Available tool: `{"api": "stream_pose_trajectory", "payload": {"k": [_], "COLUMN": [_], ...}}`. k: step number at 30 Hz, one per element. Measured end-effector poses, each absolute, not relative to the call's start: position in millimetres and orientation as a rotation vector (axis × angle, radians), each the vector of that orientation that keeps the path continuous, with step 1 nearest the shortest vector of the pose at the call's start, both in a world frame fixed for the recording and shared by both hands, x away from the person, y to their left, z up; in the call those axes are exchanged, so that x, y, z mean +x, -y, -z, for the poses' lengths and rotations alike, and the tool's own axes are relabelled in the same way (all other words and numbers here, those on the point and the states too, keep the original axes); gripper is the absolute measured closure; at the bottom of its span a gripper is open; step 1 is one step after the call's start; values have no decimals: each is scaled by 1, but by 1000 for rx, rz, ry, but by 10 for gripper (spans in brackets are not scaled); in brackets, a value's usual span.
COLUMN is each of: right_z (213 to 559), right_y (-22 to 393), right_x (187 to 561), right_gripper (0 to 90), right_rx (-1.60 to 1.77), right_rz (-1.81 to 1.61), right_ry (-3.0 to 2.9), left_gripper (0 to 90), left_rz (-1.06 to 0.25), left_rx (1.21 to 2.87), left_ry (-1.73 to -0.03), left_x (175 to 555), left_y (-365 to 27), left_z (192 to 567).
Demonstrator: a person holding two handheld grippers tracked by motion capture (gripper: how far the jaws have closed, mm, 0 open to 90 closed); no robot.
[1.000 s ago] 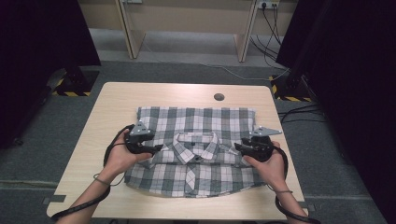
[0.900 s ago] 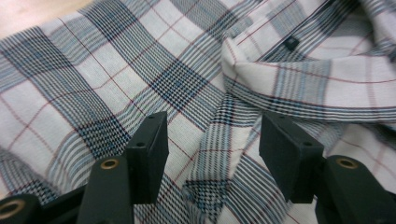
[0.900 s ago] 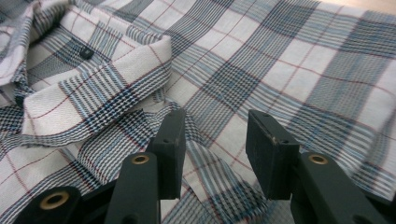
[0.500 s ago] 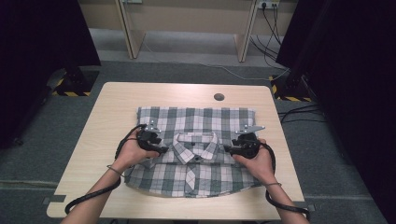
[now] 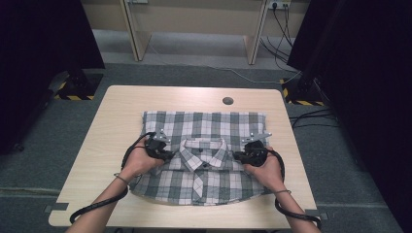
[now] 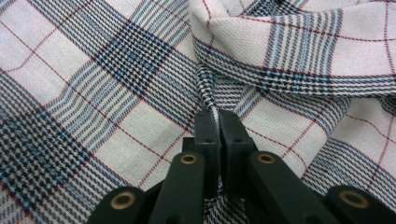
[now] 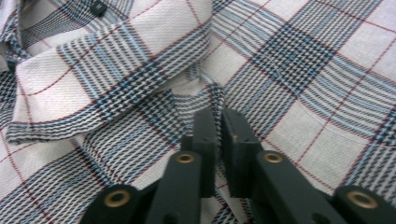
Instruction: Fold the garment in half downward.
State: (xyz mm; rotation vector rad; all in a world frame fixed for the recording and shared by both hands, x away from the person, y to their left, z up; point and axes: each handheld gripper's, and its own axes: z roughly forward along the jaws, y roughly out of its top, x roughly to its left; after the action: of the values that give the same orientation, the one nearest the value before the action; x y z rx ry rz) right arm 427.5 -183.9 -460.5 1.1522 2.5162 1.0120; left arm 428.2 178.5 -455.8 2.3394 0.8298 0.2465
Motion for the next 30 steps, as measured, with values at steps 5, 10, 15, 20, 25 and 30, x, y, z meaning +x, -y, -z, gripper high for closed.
{"api": "stream_pose_trajectory", "payload": {"k": [5, 10, 15, 20, 25, 30], "right_z": [458, 451, 440, 432, 434, 435], "right_y": [185, 191, 197, 202, 203, 201], "right_x": [426, 420, 411, 399, 395, 394], "right_gripper": [891, 893, 893, 891, 887, 887], "right_rx": [1144, 1131, 1120, 1079, 1068, 1058], "right_rz": [-1026, -1095, -1164, -1209, -1194, -1199], "right_ry": [-2510, -2473, -2429, -2417, -2431, -2426], "left_gripper": [876, 877, 877, 877, 876, 876], "left_rz": [-271, -299, -340, -364, -366, -390], "left_rx": [2313, 2239, 2192, 2170, 2192, 2192], "left_ry": [-818, -803, -757, -704, -693, -667], "left_x": [425, 417, 406, 395, 392, 385], "left_y": [-181, -187, -190, -192, -193, -193], "left_z": [452, 440, 429, 423, 427, 424]}}
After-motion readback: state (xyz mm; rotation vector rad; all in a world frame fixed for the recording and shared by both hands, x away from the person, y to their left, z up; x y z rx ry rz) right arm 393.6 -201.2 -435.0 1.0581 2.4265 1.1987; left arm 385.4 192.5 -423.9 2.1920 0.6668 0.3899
